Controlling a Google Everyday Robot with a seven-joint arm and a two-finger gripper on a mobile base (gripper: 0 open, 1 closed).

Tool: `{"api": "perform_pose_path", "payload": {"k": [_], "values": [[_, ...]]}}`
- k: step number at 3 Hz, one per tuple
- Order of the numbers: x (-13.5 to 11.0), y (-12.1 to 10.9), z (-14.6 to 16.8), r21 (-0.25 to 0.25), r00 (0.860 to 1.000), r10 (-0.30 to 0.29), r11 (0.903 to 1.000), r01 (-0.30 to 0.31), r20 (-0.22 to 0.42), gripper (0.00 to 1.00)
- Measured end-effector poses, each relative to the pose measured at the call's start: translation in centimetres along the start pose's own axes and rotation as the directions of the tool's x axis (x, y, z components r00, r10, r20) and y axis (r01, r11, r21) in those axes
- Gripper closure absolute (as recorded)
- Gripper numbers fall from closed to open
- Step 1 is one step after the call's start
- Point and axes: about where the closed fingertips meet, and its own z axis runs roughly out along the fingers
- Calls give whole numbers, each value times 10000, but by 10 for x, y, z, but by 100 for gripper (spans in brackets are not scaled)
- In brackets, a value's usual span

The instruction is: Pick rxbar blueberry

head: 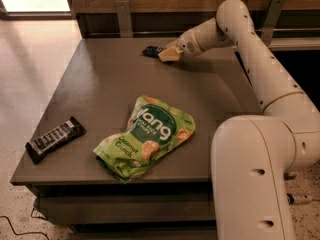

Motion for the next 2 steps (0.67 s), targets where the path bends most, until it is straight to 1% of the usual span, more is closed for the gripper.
{"api": "perform_pose_path", "payload": {"k": [1,2], "values": [[0,0,0,-2,10000,0,10000,0,-1,100],[-2,3,0,61,9997,21,10000,-20,-231,100]]}}
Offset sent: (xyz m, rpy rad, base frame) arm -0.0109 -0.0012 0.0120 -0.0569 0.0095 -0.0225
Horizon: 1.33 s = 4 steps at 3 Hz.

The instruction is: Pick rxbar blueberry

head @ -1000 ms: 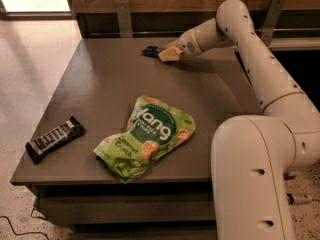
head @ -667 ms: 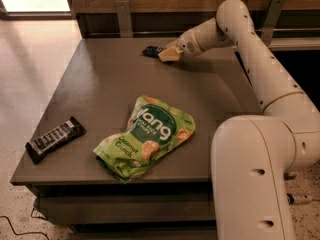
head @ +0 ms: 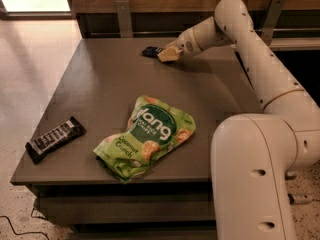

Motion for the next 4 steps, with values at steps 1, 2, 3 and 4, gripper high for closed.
{"api": "perform_pose_path", "payload": {"k": [1,2,3,4], "values": [[-12,8,-10,284,9994,-189,9994,197,-295,100],[-35,25,-29,516,9973,-627,9966,646,-384,100],[-51,35,-44,591,9947,-1006,9931,1018,-218,100],[-68,52,-64,432,9876,-1553,9871,1543,211,100]]}}
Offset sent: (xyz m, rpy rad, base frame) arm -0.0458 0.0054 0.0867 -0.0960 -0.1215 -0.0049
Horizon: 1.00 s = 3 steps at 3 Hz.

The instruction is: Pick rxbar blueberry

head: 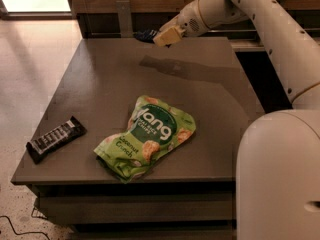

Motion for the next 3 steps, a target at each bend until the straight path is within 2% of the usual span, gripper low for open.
{"api": "perform_pose_path", "payload": {"k": [1,2,3], "values": [[-24,32,-28,-132,9974,-698,9975,700,151,100],[-33,62,-38,-348,9946,-1030,9941,1027,-86,100],[-31,90,-49,-571,9923,-1210,9909,1222,250,100]]}}
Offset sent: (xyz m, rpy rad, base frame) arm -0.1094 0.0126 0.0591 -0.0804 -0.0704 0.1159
